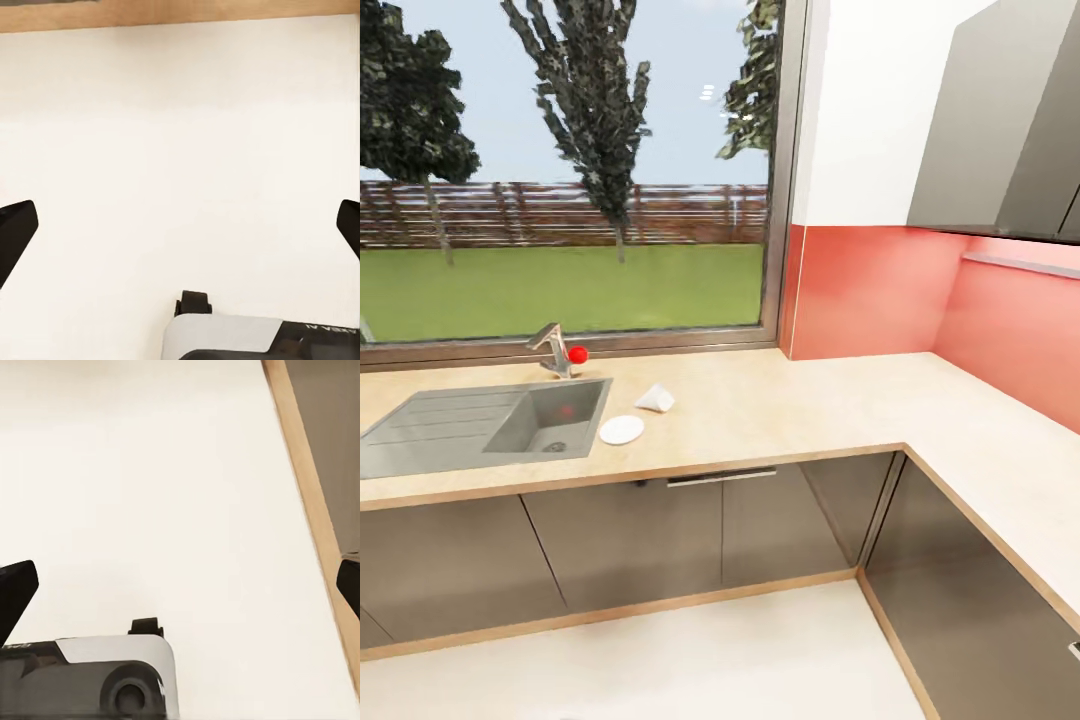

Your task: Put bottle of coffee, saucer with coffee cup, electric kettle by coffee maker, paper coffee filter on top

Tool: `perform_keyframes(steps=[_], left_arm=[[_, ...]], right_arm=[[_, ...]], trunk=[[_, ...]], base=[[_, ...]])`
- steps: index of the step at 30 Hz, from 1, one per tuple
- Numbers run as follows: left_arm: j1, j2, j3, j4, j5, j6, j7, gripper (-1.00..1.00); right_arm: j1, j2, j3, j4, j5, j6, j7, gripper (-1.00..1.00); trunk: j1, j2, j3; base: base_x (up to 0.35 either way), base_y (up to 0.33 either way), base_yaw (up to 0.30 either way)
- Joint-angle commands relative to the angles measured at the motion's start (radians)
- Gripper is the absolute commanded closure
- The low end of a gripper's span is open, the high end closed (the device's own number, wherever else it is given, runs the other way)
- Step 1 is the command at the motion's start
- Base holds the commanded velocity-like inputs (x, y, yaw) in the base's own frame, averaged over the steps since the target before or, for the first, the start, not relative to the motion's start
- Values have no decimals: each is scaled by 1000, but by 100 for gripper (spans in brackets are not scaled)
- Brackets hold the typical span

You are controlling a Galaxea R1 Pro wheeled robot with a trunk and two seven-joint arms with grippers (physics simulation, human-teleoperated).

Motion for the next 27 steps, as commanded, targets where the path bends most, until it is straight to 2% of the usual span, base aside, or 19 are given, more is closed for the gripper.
perform_keyframes(steps=[1, 6, 10, 14, 17, 19, 20, 21, 23, 26, 27], left_arm=[[-8, -22, -5, -245, 6, -11, -7, -100], [-11, -25, -39, -369, 8, -12, -10, -100], [-13, -35, -51, -450, 11, -6, -23, -100], [-28, -73, -61, -550, 12, 10, -72, -100], [-64, -99, -64, -598, 13, 48, -94, -100], [-112, -135, -66, -622, 10, 105, -104, -100], [-157, -164, -67, -631, 8, 144, -107, -100], [-237, -194, -72, -638, 8, 180, -106, -100], [-286, -203, -89, -640, 9, 200, -103, -100], [-361, -211, -121, -643, 12, 271, -98, -100], [-434, -219, -135, -654, 14, 370, -95, -100]], right_arm=[[-1, 0, 2, 156, -11, -4, 0, -100], [-1, 0, 3, 178, -11, -4, 0, -100], [-1, 0, 3, 191, -11, -5, 0, -100], [-1, 1, 2, 209, -12, -5, -1, -100], [-1, 1, 2, 213, -12, -5, -1, -100], [-1, 2, 2, 215, -12, -5, -1, -100], [-1, 2, 2, 216, -12, -5, 0, -100], [-1, 4, 2, 216, -13, -5, 0, -100], [-1, 9, 2, 215, -13, -5, 2, -100], [-1, 21, 3, 215, -12, -5, 4, -100], [-1, 26, 3, 213, -9, -4, 5, -100]], trunk=[[1, -2, -2], [1, -2, -2], [1, -2, -2], [1, -2, -2], [1, -2, -2], [1, -2, -2], [1, -2, -2], [1, -2, -2], [1, -2, -2], [1, -2, -2], [1, -2, -2]], base=[[0, 0, 0], [0, 0, 0], [0, 0, 0], [0, 0, 0], [0, 0, 0], [0, 0, 0], [0, 0, 0], [0, 0, 0], [0, 0, 0], [0, 0, 0], [0, 0, 0]])
